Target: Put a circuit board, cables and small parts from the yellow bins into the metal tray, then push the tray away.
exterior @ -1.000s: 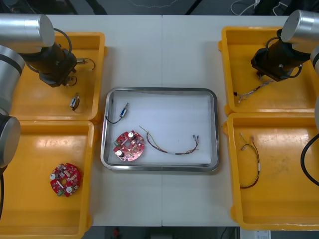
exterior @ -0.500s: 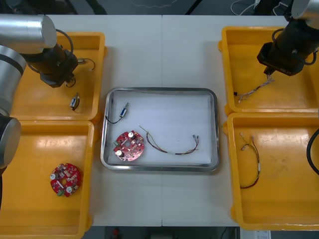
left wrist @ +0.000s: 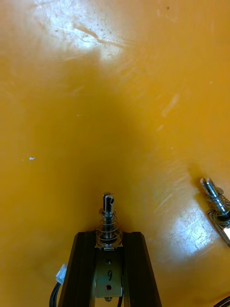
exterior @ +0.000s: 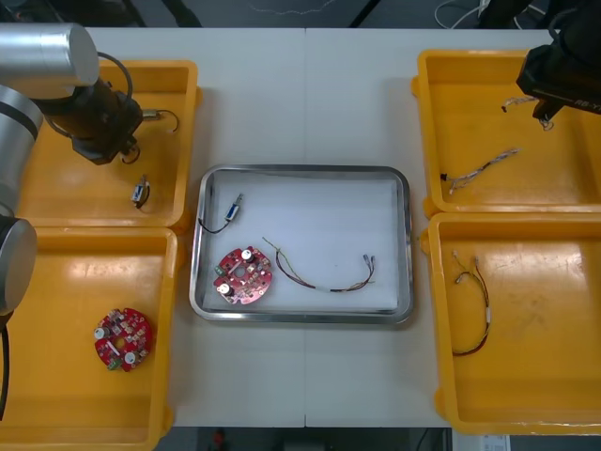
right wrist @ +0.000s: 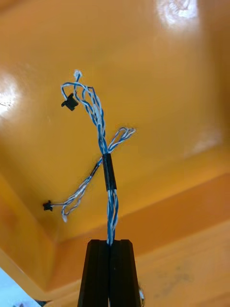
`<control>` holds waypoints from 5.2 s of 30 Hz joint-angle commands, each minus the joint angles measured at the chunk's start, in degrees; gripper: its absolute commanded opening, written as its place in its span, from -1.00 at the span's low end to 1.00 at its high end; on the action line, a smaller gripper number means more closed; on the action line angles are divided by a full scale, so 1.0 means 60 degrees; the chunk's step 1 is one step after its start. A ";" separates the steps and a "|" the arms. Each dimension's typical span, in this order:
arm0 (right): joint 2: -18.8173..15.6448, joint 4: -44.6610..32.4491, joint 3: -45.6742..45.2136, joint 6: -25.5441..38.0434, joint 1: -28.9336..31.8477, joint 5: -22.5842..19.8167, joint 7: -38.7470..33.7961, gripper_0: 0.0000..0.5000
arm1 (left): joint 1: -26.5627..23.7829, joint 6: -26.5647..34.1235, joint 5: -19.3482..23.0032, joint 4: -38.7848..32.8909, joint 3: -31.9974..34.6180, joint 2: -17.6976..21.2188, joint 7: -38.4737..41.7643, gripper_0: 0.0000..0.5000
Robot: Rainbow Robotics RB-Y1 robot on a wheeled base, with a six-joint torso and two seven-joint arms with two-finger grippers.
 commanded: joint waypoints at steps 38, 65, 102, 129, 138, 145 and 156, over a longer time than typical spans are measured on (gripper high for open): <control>-0.0718 -1.0141 0.2413 0.0100 0.2954 -0.6936 0.0810 -1.00 | 0.1445 0.6020 0.2166 -0.8575 -0.0188 0.1169 -0.2503 -1.00; -0.0264 -0.8500 0.6939 -0.2296 0.2984 -0.4387 0.6684 -1.00 | 0.1811 0.6020 0.2752 -0.8648 -0.0833 0.1418 -0.3645 -1.00; -0.0527 -0.6376 0.8580 -0.4537 0.3438 -0.2571 0.8178 1.00 | 0.1855 0.6020 0.2957 -0.8619 -0.0437 0.1242 -0.3528 -0.99; 0.1465 -0.8339 0.4610 0.0100 0.3423 -0.2190 0.7680 1.00 | 0.1723 0.6020 0.3206 -0.8619 -0.0848 0.0861 -0.3455 -0.99; 0.1421 -0.9130 0.3438 0.0100 0.3438 -0.1267 0.7343 1.00 | 0.1460 0.5865 0.3220 -0.8634 -0.2107 0.0246 -0.3118 -1.00; 0.0923 -0.9511 0.2867 0.0100 0.3614 -0.1399 0.5614 1.00 | 0.1357 0.5455 0.3045 -0.8634 -0.2825 -0.0354 -0.2898 -0.99; -0.0117 -1.0258 0.1490 0.0100 0.4917 -0.2117 0.3769 1.00 | 0.1284 0.4591 0.2576 -0.8370 -0.4099 -0.1160 -0.2708 -1.00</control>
